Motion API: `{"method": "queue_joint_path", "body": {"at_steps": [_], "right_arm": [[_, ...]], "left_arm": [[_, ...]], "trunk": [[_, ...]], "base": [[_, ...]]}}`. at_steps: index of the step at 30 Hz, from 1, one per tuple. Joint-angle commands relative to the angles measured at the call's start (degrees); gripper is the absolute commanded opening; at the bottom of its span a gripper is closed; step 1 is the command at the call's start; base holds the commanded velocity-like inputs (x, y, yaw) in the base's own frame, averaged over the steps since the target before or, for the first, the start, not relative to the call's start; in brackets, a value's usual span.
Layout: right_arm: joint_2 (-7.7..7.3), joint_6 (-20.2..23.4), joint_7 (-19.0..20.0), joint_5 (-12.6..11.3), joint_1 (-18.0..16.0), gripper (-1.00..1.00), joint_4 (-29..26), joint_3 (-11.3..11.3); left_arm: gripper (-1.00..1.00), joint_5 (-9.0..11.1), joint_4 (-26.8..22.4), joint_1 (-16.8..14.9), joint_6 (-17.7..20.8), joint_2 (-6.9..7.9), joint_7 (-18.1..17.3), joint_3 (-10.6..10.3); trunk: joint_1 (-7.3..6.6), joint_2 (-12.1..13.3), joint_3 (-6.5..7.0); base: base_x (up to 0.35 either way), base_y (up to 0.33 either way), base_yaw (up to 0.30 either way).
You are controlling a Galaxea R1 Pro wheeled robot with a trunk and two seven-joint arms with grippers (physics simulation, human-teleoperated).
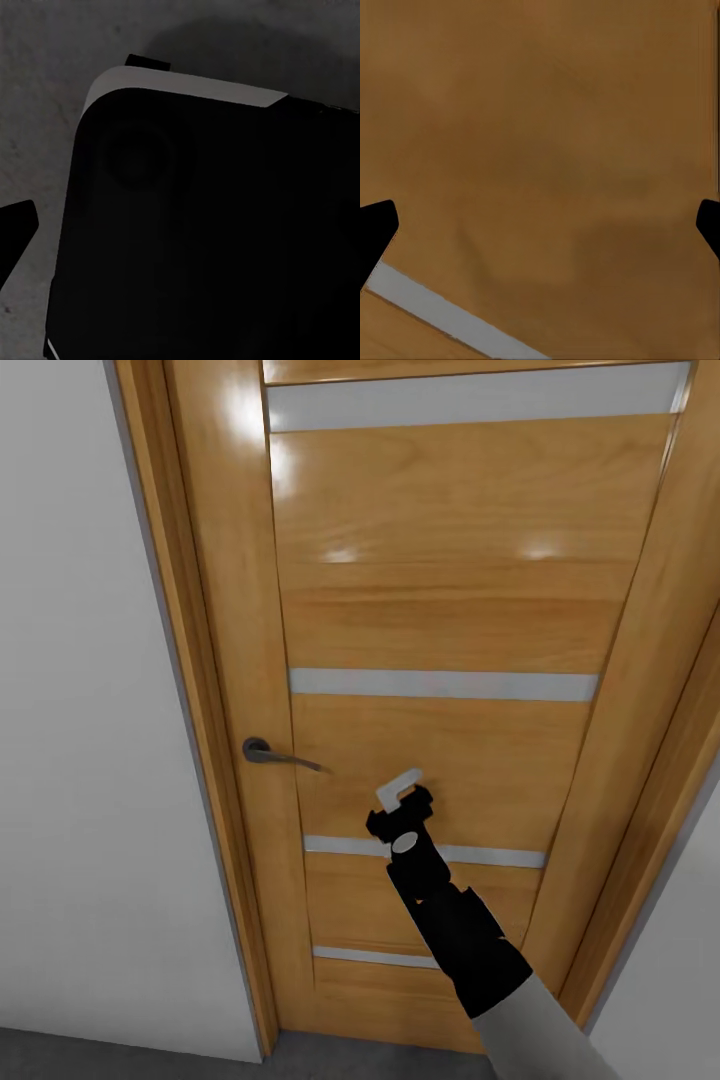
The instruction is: Move the two storage containers from the living room to the garage. In the garage, place one container on the floor and stack the other container on top of it (either order is fine).
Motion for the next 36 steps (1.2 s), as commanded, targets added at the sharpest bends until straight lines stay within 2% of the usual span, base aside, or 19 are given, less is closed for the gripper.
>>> {"method": "queue_joint_path", "body": {"at_steps": [1,6,9,10,11,12,17,21,27,31,36], "right_arm": [[0.0,-0.26,-0.52,-0.08,-0.17,1.0,0.34,0.02],[0.0,-1.75,-1.91,-0.16,-4.12,1.0,6.59,-0.92],[0.0,-3.55,-2.23,-0.16,-5.93,1.0,10.4,-3.13],[0.0,-4.86,-2.3,-0.18,-7.16,1.0,12.81,-4.44],[0.0,-7.14,-2.4,-0.25,-9.86,1.0,18.23,-6.11],[0.0,-8.23,-2.47,-0.28,-11.02,1.0,20.77,-6.73],[0.0,-12.44,-3.23,-0.35,-14.47,1.0,28.9,-8.16],[0.0,-17.66,-5.78,-0.54,-19.11,1.0,38.89,-8.63],[0.0,-16.17,-8.74,-0.65,-19.21,1.0,32.22,-8.72],[0.0,-13.29,-9.28,-0.71,-19.22,1.0,30.87,-8.7],[0.0,-12.27,-9.1,-0.72,-19.22,1.0,30.42,-8.46]], "left_arm": [[1.0,0.38,-0.01,0.0,-0.14,-0.01,0.05,-0.1],[1.0,0.41,0.0,0.0,-0.14,-0.01,0.08,-0.03],[1.0,0.42,0.01,0.02,-0.14,-0.01,0.09,-0.02],[1.0,0.42,0.02,0.02,-0.14,-0.01,0.08,-0.04],[1.0,0.42,0.02,0.0,-0.14,-0.01,0.08,-0.06],[1.0,0.42,0.02,0.01,-0.14,-0.01,0.06,-0.06],[1.0,0.42,0.02,-0.02,-0.14,-0.01,0.03,-0.09],[1.0,0.42,-0.08,-0.02,-0.14,-0.01,0.05,-0.1],[1.0,0.42,-0.15,-0.04,-0.14,-0.01,0.05,-0.1],[1.0,0.42,-0.23,-0.01,-0.14,-0.01,0.03,-0.1],[1.0,0.42,-0.29,-0.04,-0.14,-0.01,0.04,-0.09]], "trunk": [[0.0,-0.03,-0.06],[0.0,-0.03,-0.06],[0.0,-0.03,-0.06],[0.0,-0.03,-0.06],[0.0,-0.03,-0.06],[0.0,-0.03,-0.06],[0.0,-0.03,-0.06],[0.0,-0.03,-0.06],[0.0,-0.03,-0.06],[0.0,-0.03,-0.06],[0.0,-0.03,-0.06]], "base": [[0.0,0.0,0.0],[0.0,0.0,0.0],[0.0,0.0,0.0],[0.0,0.0,0.0],[0.0,0.0,0.0],[0.0,0.0,0.0],[0.0,0.0,0.0],[0.0,0.0,0.0],[0.0,0.0,0.0],[0.0,0.0,0.0],[0.0,0.0,0.0]]}}
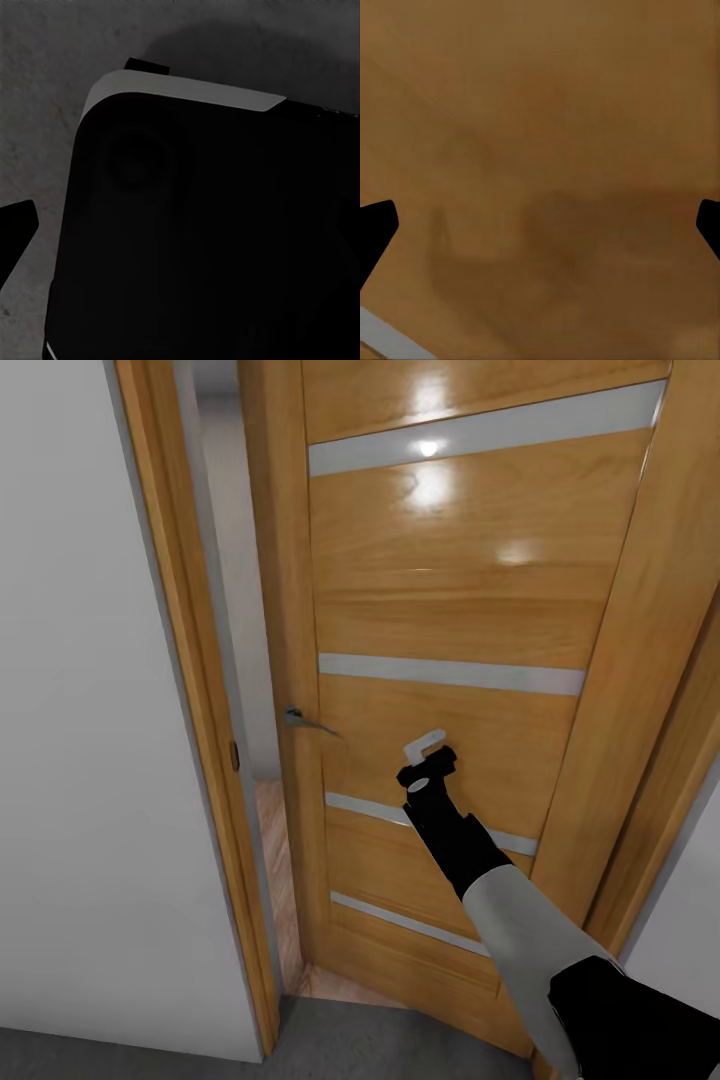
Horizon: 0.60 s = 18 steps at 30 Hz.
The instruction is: Move the two storage containers from the living room to the garage. In the garage, place one container on the floor and stack the other container on top of it (either order is fine).
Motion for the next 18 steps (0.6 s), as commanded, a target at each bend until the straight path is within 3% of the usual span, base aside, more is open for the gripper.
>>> {"method": "queue_joint_path", "body": {"at_steps": [1,10,18], "right_arm": [[0.0,0.52,-0.05,0.37,-0.04,1.0,-0.05,0.17],[0.0,0.66,0.04,0.37,-0.04,1.0,-0.06,0.45],[0.0,0.58,-0.27,0.53,-0.04,1.0,-0.06,0.63]], "left_arm": [[1.0,0.38,-0.03,0.0,-0.15,-0.01,0.04,-0.09],[1.0,0.46,0.07,-0.01,-0.15,-0.01,0.06,-0.11],[1.0,0.22,0.27,0.0,-0.15,0.07,0.01,-0.54]], "trunk": [[0.0,-0.03,-0.06],[0.0,-0.03,-0.06],[0.0,-0.03,-0.06]], "base": [[0.0,0.0,0.0],[0.018,0.0,0.0],[0.275,0.0,0.0]]}}
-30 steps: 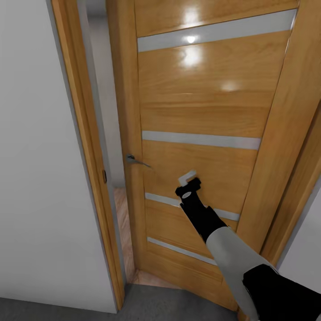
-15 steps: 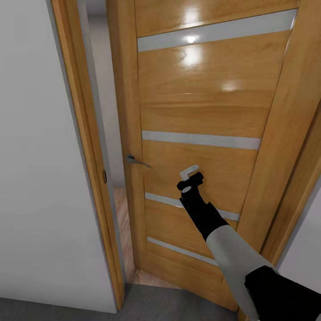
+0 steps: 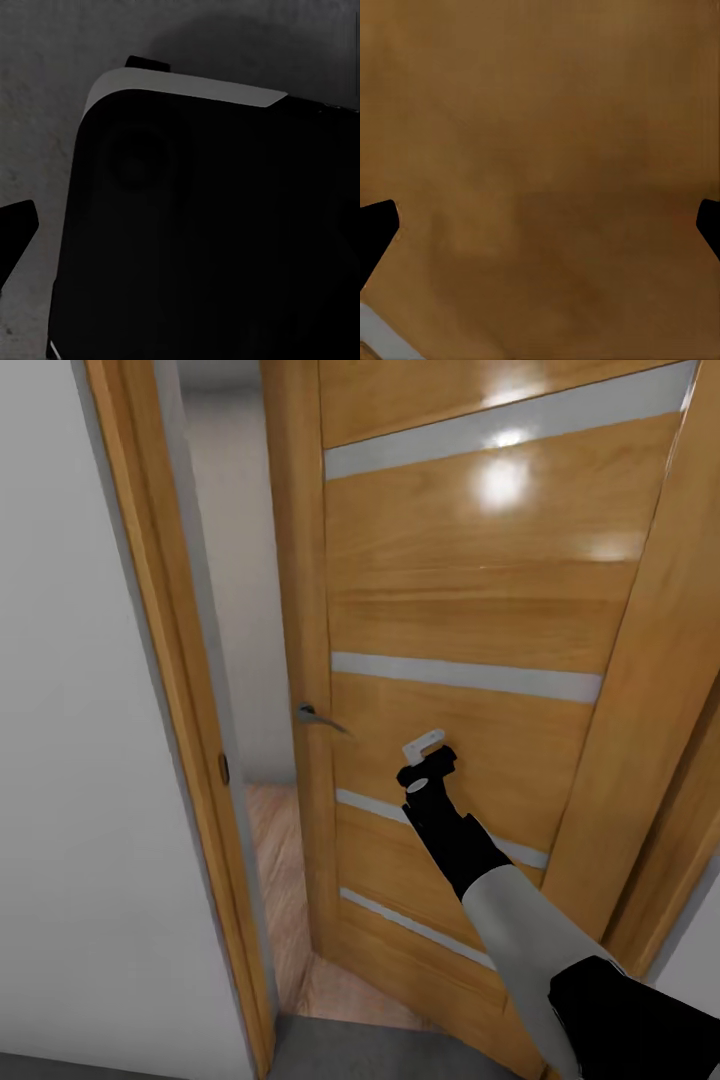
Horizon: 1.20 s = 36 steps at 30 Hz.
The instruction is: Move the two storage containers from the living room to the garage. In the garage, place one container on the floor and stack the other container on top of it (either order is fine).
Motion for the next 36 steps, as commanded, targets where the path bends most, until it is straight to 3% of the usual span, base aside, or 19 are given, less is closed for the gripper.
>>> {"method": "queue_joint_path", "body": {"at_steps": [1,13,18,24,36], "right_arm": [[0.0,0.21,-0.23,-0.17,-0.06,1.0,-0.01,0.24],[0.0,0.47,-0.38,0.02,-0.06,1.0,0.36,0.25],[0.0,4.29,-0.7,0.02,-0.06,1.0,0.66,0.18],[0.0,5.54,-0.86,-0.07,-0.06,1.0,0.83,0.02],[0.0,6.78,-0.81,-0.17,-0.07,1.0,1.04,-0.38]], "left_arm": [[1.0,0.4,-0.01,0.0,-0.16,0.0,0.04,-0.15],[1.0,0.39,-0.02,-0.02,-0.16,0.0,0.04,-0.15],[1.0,0.42,0.01,0.01,-0.16,0.0,0.04,-0.14],[1.0,0.43,-0.05,-0.02,-0.16,0.0,0.04,-0.11],[1.0,0.6,-0.14,-0.01,-0.16,0.0,0.04,0.11]], "trunk": [[0.04,-0.02,-0.05],[0.04,-0.02,-0.05],[0.04,-0.02,-0.05],[0.04,-0.02,-0.05],[0.04,-0.02,-0.05]], "base": [[0.317,0.0,0.0],[0.319,0.0,0.0],[0.32,0.0,0.0],[0.316,0.0,0.0],[0.043,0.0,0.0]]}}
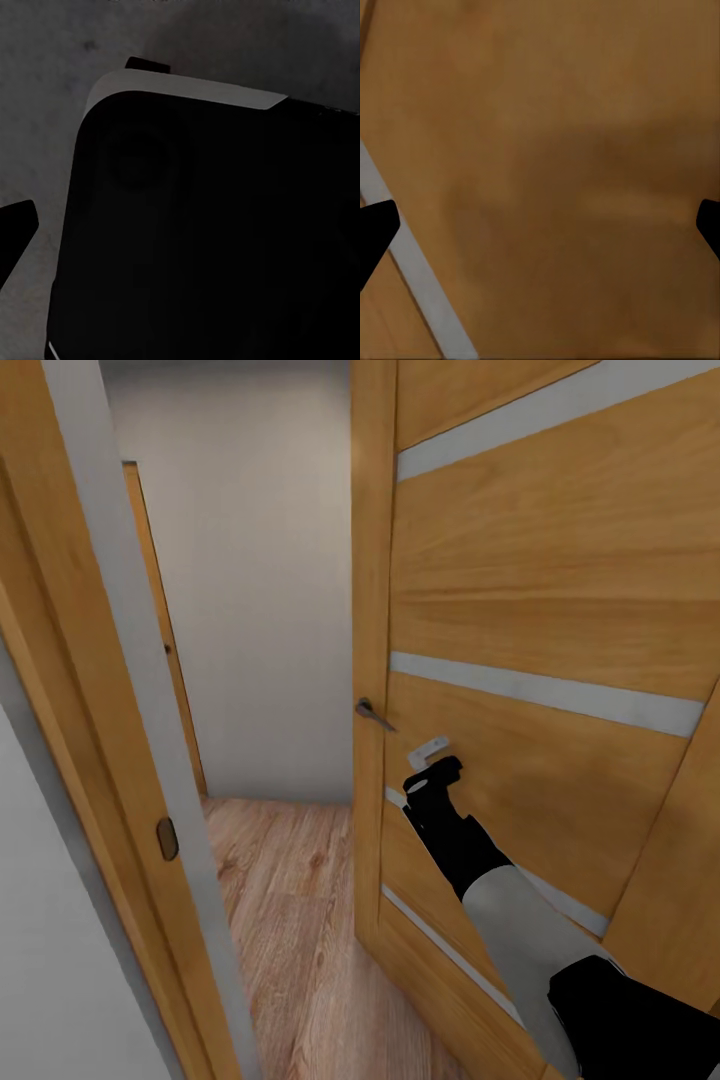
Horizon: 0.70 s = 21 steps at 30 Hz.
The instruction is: Move the two storage containers from the living room to the garage. In the garage, place one container on the floor and stack the other container on top of it (either order is fine).
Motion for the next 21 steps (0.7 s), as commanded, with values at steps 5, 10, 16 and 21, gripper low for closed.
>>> {"method": "queue_joint_path", "body": {"at_steps": [5,10,16,21], "right_arm": [[0.0,0.48,0.01,0.57,-0.03,1.0,-0.41,-0.15],[0.0,0.46,0.15,0.75,-0.03,1.0,-0.74,-0.08],[0.0,0.57,0.3,0.77,-0.03,1.0,-0.85,-0.06],[0.0,0.53,0.15,0.83,-0.03,1.0,-1.11,-0.12]], "left_arm": [[1.0,0.37,-0.03,-0.01,-0.14,-0.01,0.04,-0.1],[1.0,0.45,0.03,-0.02,-0.14,0.06,0.04,-0.1],[1.0,0.46,0.05,0.0,-0.14,0.08,0.04,-0.1],[1.0,0.54,0.01,-0.01,-0.14,0.08,0.04,-0.1]], "trunk": [[0.0,-0.02,-0.07],[0.0,-0.02,-0.07],[0.0,-0.02,-0.07],[0.0,-0.02,-0.07]], "base": [[0.0,0.0,0.0],[0.0,0.0,0.0],[0.0,0.0,0.0],[0.0,0.0,0.0]]}}
